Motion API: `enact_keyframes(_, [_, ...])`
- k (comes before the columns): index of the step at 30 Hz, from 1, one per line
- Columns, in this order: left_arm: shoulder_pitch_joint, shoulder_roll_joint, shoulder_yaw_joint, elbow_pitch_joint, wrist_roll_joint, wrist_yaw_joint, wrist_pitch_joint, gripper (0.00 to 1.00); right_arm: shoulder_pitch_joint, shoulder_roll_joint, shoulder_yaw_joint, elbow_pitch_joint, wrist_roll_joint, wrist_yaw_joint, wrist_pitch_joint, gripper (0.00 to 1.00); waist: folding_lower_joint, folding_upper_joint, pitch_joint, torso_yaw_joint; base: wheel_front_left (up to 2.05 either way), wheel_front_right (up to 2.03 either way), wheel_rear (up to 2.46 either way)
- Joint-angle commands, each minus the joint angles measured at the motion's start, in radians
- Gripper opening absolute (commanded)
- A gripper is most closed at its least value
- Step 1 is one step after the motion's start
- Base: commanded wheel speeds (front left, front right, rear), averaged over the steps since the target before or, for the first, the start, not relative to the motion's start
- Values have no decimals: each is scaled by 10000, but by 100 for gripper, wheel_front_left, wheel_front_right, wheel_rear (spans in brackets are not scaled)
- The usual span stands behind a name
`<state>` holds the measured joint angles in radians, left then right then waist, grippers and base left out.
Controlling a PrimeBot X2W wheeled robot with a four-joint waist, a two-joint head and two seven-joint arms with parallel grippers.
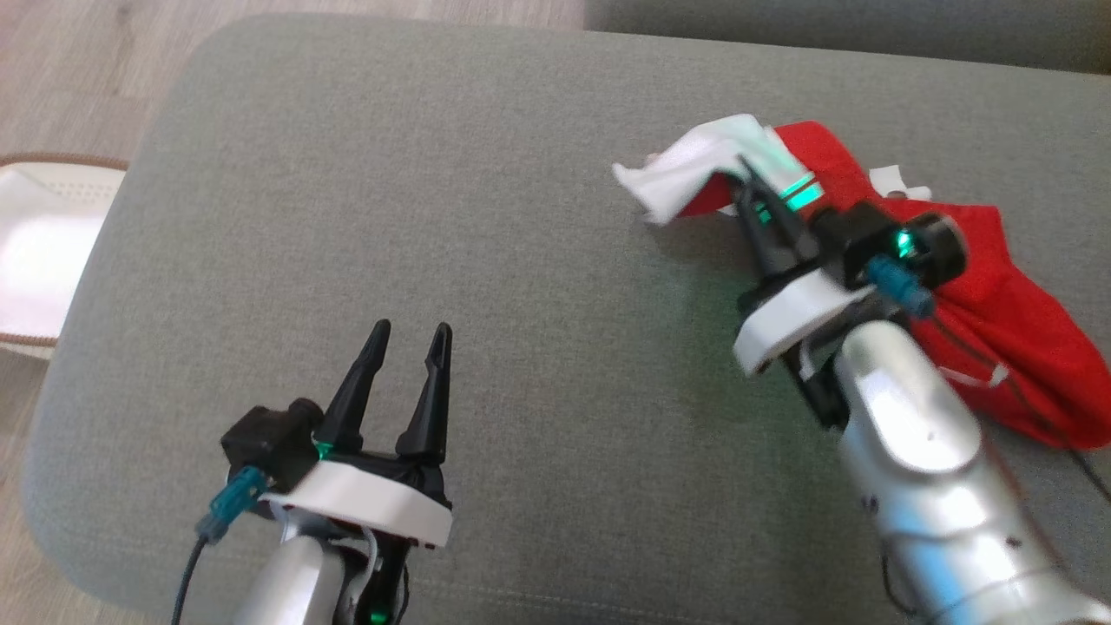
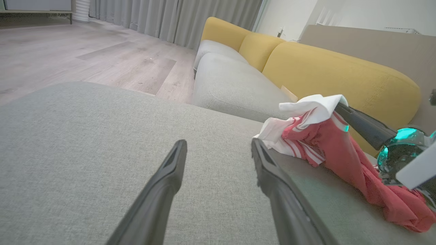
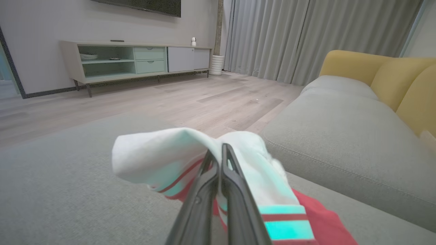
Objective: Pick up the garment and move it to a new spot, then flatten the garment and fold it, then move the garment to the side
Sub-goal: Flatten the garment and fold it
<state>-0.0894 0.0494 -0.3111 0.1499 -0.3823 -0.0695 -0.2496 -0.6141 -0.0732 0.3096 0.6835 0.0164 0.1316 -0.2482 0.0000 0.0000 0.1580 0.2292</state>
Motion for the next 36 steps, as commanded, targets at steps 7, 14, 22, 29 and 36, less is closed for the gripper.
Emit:
enact_keyframes(7, [-237,8,294,-277,78,9,-122,100,1702,227,1435,-951,715,-9,245,0,0,0,-391,-149,0,0,0])
enact_keyframes(14, [-7,8,393,-221,109,18,-122,100,2957,228,2358,-929,899,-9,1487,23,0,0,-779,-262,0,0,0])
enact_keyframes(22, [347,8,539,-246,164,8,-122,100,3373,228,2275,-1147,822,-9,2405,100,0,0,-1231,-769,0,0,0])
enact_keyframes(29, [475,8,688,-405,219,10,-122,100,3755,229,358,-2273,450,-9,2458,100,0,0,-1423,-1428,0,0,0])
enact_keyframes(36, [465,8,904,-840,152,61,-122,100,4511,229,-1429,-4167,1156,-9,1757,100,0,0,-1390,-1979,0,0,0])
